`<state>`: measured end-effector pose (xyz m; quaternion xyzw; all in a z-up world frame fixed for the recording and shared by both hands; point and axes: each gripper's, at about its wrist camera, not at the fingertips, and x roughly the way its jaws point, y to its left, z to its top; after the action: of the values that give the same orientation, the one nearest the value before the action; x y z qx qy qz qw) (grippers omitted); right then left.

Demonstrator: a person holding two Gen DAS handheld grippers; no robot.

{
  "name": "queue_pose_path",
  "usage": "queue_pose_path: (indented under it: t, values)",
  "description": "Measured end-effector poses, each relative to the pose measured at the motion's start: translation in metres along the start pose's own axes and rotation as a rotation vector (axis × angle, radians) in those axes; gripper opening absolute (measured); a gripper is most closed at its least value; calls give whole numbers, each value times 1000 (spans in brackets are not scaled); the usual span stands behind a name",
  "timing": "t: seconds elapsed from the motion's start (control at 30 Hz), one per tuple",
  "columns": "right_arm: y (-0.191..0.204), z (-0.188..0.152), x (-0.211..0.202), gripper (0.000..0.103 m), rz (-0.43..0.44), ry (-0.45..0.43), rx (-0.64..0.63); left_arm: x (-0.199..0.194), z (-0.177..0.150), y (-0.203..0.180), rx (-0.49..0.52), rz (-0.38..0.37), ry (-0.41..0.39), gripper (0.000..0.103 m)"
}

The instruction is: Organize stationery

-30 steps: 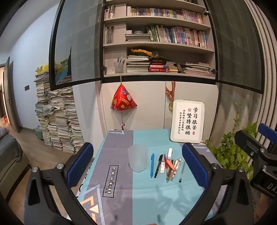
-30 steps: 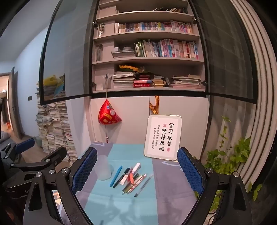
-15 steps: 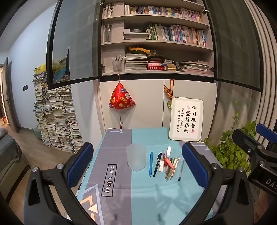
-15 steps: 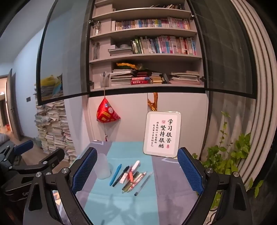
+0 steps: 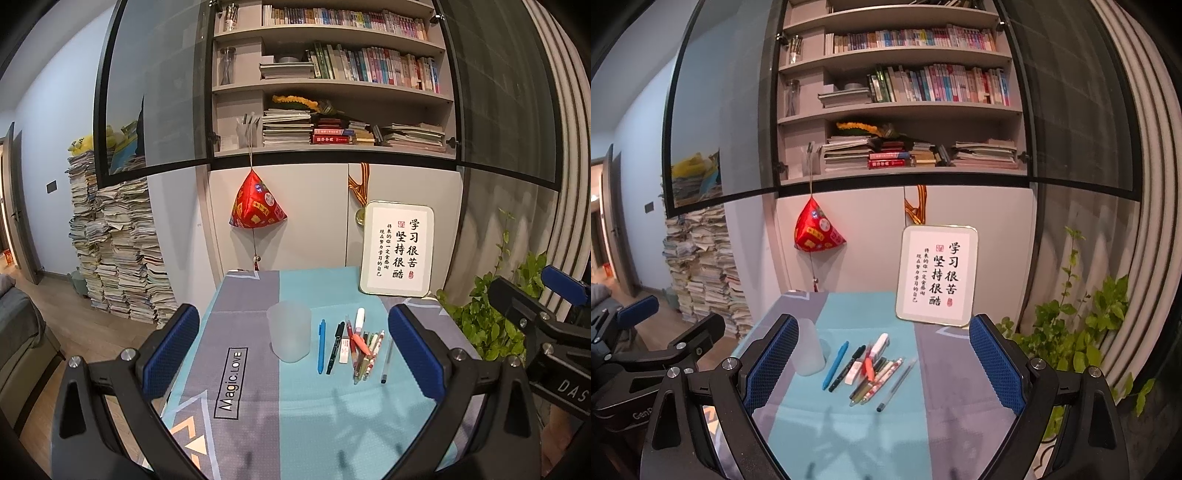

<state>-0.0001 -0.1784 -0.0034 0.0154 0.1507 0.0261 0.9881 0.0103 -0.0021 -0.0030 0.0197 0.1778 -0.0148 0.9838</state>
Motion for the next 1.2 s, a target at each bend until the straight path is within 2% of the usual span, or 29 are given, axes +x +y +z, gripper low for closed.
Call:
queue_pose_path:
  t: [0.93,1.2]
  values:
    - [-3,-2,27,94,-8,47,2,26,-4,-2,3,-8,32,102]
    - [-3,-5,41,94,-13,77,5,42,-9,-1,3,-7,61,102]
